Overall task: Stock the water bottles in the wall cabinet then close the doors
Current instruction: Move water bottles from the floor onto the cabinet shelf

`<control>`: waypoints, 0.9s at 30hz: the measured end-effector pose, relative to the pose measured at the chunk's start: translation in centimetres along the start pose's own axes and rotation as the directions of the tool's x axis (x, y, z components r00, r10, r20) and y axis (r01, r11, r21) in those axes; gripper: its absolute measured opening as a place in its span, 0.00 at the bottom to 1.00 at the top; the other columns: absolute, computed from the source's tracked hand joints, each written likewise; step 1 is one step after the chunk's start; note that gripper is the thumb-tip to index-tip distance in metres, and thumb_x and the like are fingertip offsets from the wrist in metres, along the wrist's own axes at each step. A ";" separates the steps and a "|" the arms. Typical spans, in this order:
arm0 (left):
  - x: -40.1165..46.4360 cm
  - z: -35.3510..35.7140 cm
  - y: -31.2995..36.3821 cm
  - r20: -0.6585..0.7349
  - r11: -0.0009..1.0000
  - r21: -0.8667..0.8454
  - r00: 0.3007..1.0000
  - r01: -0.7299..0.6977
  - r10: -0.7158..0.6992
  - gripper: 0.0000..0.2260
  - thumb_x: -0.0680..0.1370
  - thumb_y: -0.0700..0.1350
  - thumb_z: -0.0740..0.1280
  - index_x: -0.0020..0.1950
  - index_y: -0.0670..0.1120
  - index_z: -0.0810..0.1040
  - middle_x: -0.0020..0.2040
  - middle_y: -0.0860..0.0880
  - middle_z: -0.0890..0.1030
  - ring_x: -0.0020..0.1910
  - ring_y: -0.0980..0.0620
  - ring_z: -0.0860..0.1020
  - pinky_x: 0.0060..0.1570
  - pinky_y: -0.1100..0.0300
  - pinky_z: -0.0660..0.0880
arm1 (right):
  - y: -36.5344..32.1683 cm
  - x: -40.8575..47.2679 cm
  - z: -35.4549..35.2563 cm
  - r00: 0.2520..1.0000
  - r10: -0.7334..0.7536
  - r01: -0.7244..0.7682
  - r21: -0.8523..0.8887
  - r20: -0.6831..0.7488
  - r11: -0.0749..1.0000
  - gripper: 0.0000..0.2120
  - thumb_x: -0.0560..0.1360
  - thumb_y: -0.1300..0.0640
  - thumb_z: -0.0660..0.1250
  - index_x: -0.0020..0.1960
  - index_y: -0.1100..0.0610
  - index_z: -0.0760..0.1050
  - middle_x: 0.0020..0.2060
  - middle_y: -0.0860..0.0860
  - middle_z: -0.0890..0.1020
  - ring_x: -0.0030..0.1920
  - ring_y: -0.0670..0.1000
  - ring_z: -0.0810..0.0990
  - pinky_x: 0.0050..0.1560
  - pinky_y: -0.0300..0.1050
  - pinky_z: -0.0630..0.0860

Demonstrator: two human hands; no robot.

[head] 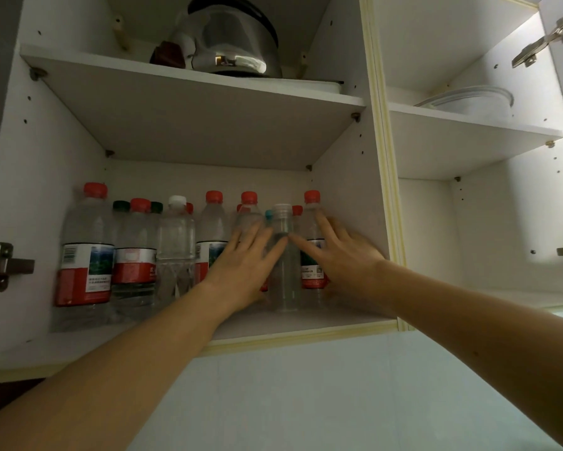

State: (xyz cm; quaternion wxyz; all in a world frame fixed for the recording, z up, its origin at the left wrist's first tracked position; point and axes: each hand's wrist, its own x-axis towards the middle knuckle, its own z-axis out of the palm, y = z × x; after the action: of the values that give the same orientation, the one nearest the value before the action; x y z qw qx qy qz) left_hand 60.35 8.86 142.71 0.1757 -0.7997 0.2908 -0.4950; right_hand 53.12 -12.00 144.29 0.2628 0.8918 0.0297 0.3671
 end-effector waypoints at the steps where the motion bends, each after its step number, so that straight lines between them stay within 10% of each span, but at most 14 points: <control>1: 0.1 0.1 0.1 -0.007 1.000 0.018 1.000 0.005 -0.004 0.54 0.72 0.58 0.76 0.83 0.46 0.42 0.81 0.40 0.48 0.81 0.37 0.45 0.77 0.39 0.54 | -0.1 0.1 0.2 1.000 -0.001 0.001 -0.004 0.004 1.000 0.61 0.74 0.55 0.75 0.77 0.40 0.24 0.79 0.63 0.32 0.80 0.68 0.45 0.74 0.65 0.65; 13: 0.8 1.1 1.0 -0.055 0.995 -0.078 0.996 0.067 -0.072 0.49 0.72 0.74 0.62 0.82 0.49 0.46 0.82 0.41 0.51 0.81 0.40 0.46 0.79 0.39 0.46 | -0.1 0.1 1.2 1.000 0.003 -0.004 -0.039 -0.007 0.999 0.54 0.76 0.49 0.73 0.82 0.54 0.34 0.80 0.62 0.35 0.81 0.64 0.43 0.75 0.59 0.63; 27: 0.7 0.3 0.6 -0.094 0.988 -0.144 0.994 0.050 -0.064 0.42 0.76 0.61 0.70 0.82 0.48 0.53 0.81 0.39 0.52 0.80 0.40 0.49 0.79 0.44 0.53 | -0.3 0.5 2.3 0.999 0.009 -0.012 -0.055 -0.042 0.998 0.53 0.75 0.46 0.73 0.82 0.57 0.37 0.80 0.62 0.36 0.81 0.63 0.44 0.76 0.58 0.61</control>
State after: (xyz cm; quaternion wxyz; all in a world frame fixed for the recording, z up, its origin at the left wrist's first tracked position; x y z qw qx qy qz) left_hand 60.63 7.99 142.71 0.0898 -0.7929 0.3103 -0.5167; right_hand 55.06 -12.61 143.12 0.2847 0.8765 0.0205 0.3876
